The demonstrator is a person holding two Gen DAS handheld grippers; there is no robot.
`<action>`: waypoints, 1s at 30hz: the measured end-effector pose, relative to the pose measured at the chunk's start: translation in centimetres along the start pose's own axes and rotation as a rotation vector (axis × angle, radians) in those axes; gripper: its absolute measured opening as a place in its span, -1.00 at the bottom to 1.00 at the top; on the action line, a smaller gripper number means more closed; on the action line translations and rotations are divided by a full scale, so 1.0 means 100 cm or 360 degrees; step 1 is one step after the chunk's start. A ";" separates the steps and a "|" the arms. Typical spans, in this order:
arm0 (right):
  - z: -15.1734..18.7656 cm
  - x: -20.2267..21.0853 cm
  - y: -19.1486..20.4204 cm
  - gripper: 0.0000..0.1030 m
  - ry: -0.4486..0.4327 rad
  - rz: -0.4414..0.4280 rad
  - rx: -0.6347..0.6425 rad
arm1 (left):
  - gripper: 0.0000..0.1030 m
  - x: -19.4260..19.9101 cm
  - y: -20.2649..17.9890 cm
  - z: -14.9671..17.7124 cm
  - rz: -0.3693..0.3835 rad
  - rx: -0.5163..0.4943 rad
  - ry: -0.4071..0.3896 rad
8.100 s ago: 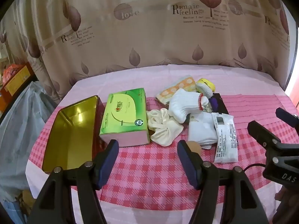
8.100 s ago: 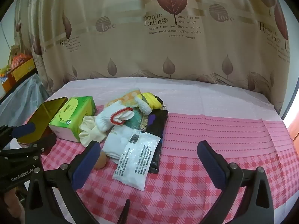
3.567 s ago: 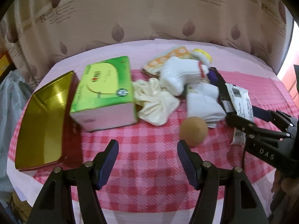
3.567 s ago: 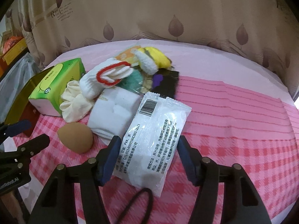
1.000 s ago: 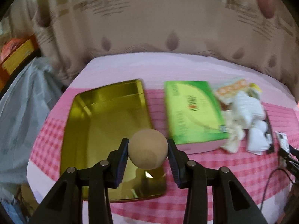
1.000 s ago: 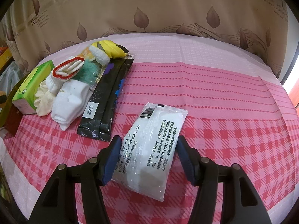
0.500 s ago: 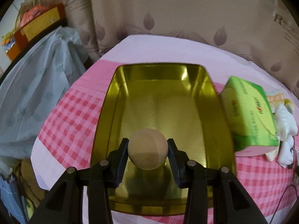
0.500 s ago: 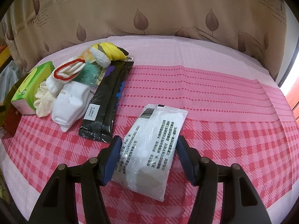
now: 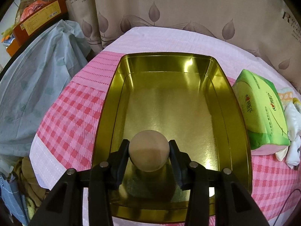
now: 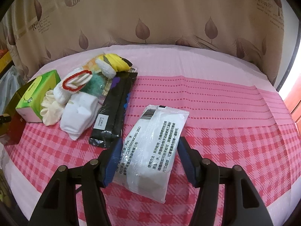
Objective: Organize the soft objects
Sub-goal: 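Carry the tan sponge into the gold tin and open the left tool, then carry the white plastic packet into the gold tin and open the right tool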
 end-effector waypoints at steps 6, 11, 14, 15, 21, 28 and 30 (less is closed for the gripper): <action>-0.004 0.006 0.003 0.10 -0.0012 -0.0013 -0.0027 | -0.03 0.001 0.000 0.001 0.0009 0.0006 0.0007; -0.010 0.014 0.012 0.10 -0.0031 -0.0023 -0.0004 | -0.03 0.007 0.000 0.001 0.0018 0.0010 -0.0008; -0.016 0.021 0.027 0.10 -0.0051 -0.0048 0.0045 | -0.03 0.014 0.001 0.000 0.0029 0.0026 -0.0043; -0.018 0.024 0.033 0.10 -0.0061 -0.0060 0.0066 | -0.03 0.017 0.002 -0.001 0.0030 0.0034 -0.0056; -0.031 0.036 0.089 0.10 -0.0118 -0.0177 0.0232 | -0.03 0.033 0.013 -0.006 0.0030 0.0097 -0.0130; -0.033 0.034 0.175 0.10 -0.0087 -0.0446 0.0408 | -0.03 0.044 0.028 -0.009 -0.0044 0.0159 -0.0176; -0.031 0.035 0.200 0.09 -0.0082 -0.0508 0.0472 | -0.03 0.042 0.031 -0.010 -0.0073 0.0165 -0.0171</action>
Point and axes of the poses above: each gripper's, at about its wrist camera, not at the fingertips, and x roughly against the way its jaws point, y to its left, z to its underside, the point moved 1 cm from there along -x, roughly the way its jaws point, and after that the axes turned 3 degrees about -x, right-handed, at the moved point
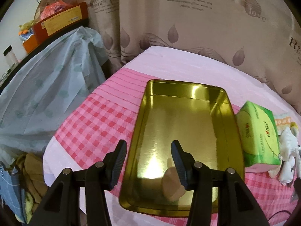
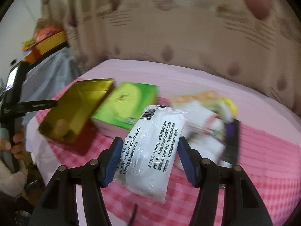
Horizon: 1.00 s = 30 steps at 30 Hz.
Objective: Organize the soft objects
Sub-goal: 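Carry the white plastic packet into the gold tin and open the right tool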
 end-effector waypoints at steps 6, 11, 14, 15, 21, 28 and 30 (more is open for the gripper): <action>-0.016 -0.023 0.061 0.09 0.0016 -0.0138 0.0165 | -0.03 0.000 0.010 -0.002 -0.0018 0.0046 -0.0014; -0.026 -0.045 0.102 0.09 0.0046 -0.0221 0.0260 | -0.03 -0.001 0.018 -0.003 -0.0025 0.0085 -0.0011; -0.028 -0.059 0.123 0.09 0.0070 -0.0251 0.0317 | -0.03 -0.001 0.021 -0.004 -0.0028 0.0102 -0.0014; -0.028 -0.062 0.128 0.09 0.0076 -0.0256 0.0330 | -0.03 -0.001 0.022 -0.004 -0.0027 0.0106 -0.0016; -0.034 -0.085 0.147 0.09 0.0123 -0.0266 0.0390 | -0.03 -0.001 0.022 -0.004 -0.0026 0.0110 -0.0021; -0.036 -0.107 0.154 0.09 0.0163 -0.0257 0.0412 | -0.03 -0.001 0.022 -0.004 -0.0022 0.0109 -0.0022; -0.036 -0.111 0.157 0.10 0.0168 -0.0253 0.0426 | -0.03 -0.001 0.023 -0.004 -0.0022 0.0114 -0.0021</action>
Point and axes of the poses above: each gripper's, at about its wrist camera, not at the fingertips, and x roughly against the way its jaws point, y to its left, z to its underside, the point moved 1 cm from there along -x, roughly the way its jaws point, and after that the axes turned 3 degrees about -x, right-handed, at the moved point
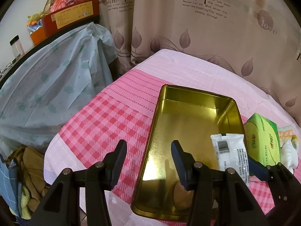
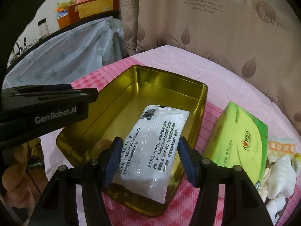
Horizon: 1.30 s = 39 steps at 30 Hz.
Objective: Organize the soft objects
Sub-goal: 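Carry the white plastic packet into the gold tin and open the right tool, then grasp the black wrapped package with the right tool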
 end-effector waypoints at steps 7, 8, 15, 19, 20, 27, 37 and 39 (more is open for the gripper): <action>-0.001 -0.010 0.003 0.12 0.0016 0.0013 0.0011 | -0.03 -0.001 0.002 -0.001 -0.0001 0.0031 -0.0006; -0.001 -0.011 0.003 0.12 0.0018 0.0013 0.0008 | -0.03 -0.001 0.003 -0.001 0.0002 0.0035 -0.0007; 0.000 -0.011 0.003 0.19 0.0012 0.0010 0.0000 | -0.03 -0.001 0.003 -0.001 0.0015 0.0027 -0.0010; -0.001 -0.006 0.002 0.34 -0.0012 0.0010 -0.0003 | -0.03 -0.001 -0.001 0.001 0.0018 0.0012 -0.0003; -0.001 -0.005 0.002 0.34 -0.0015 0.0010 -0.0003 | -0.03 0.000 -0.001 0.001 0.0017 0.0010 -0.0007; 0.009 0.022 -0.010 0.34 -0.0060 0.0008 -0.0051 | -0.03 0.001 -0.010 0.003 0.0026 -0.0033 -0.0016; 0.051 0.077 -0.085 0.38 -0.0131 0.0203 -0.0266 | -0.03 0.005 -0.021 0.006 0.0019 -0.0105 -0.0033; 0.061 0.091 -0.113 0.39 -0.0143 0.0290 -0.0332 | -0.03 0.005 -0.023 0.006 0.0012 -0.0115 -0.0034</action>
Point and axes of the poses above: each gripper's, at about its wrist camera, not at the fingertips, and x roughly against the way its jaws point, y to its left, z to its underside, the point moved 1 cm from there along -x, roughly the way its jaws point, and after that the axes turned 3 degrees about -x, right-handed, at the moved point
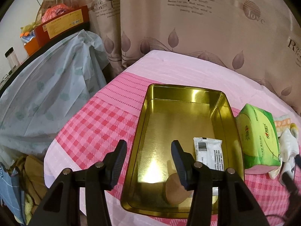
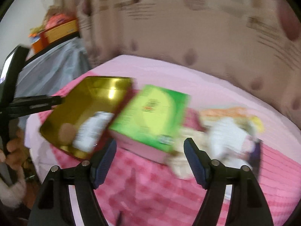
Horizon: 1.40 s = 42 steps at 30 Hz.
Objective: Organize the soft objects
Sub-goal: 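Grasp the black wrapped package with the right tool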
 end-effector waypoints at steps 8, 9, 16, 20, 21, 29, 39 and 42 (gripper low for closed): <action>0.020 0.017 -0.114 0.39 0.0024 0.0301 -0.0259 | -0.03 0.005 -0.012 0.003 -0.0003 -0.0077 -0.0023; 0.024 0.018 -0.125 0.39 0.0031 0.0323 -0.0290 | -0.03 0.005 -0.014 0.003 -0.0006 -0.0088 -0.0025; 0.048 0.003 -0.174 0.27 0.0130 0.0422 -0.0402 | -0.03 0.008 -0.024 0.005 -0.0008 -0.0162 -0.0050; 0.055 -0.009 -0.185 0.22 0.0172 0.0402 -0.0431 | -0.03 0.012 -0.035 0.008 0.0018 -0.0223 -0.0065; 0.056 -0.013 -0.185 0.22 0.0180 0.0397 -0.0429 | -0.03 0.013 -0.039 0.009 0.0026 -0.0246 -0.0075; 0.058 -0.034 -0.194 0.21 0.0200 0.0382 -0.0446 | -0.03 0.028 -0.074 0.019 0.0084 -0.0417 -0.0126; 0.068 -0.029 -0.201 -0.23 0.0176 0.0382 -0.0420 | -0.03 0.052 -0.141 0.044 0.0313 -0.0642 -0.0106; 0.074 -0.022 -0.204 -0.24 0.0178 0.0393 -0.0410 | -0.03 0.056 -0.167 0.053 0.0417 -0.0705 -0.0076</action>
Point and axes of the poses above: each gripper's, at about its wrist camera, not at the fingertips, and x roughly against the way its jaws point, y to its left, z to its underside, the point moved 1 cm from there along -x, roughly the way its jaws point, and after that the axes turned 3 degrees about -x, right-handed, at the moved point
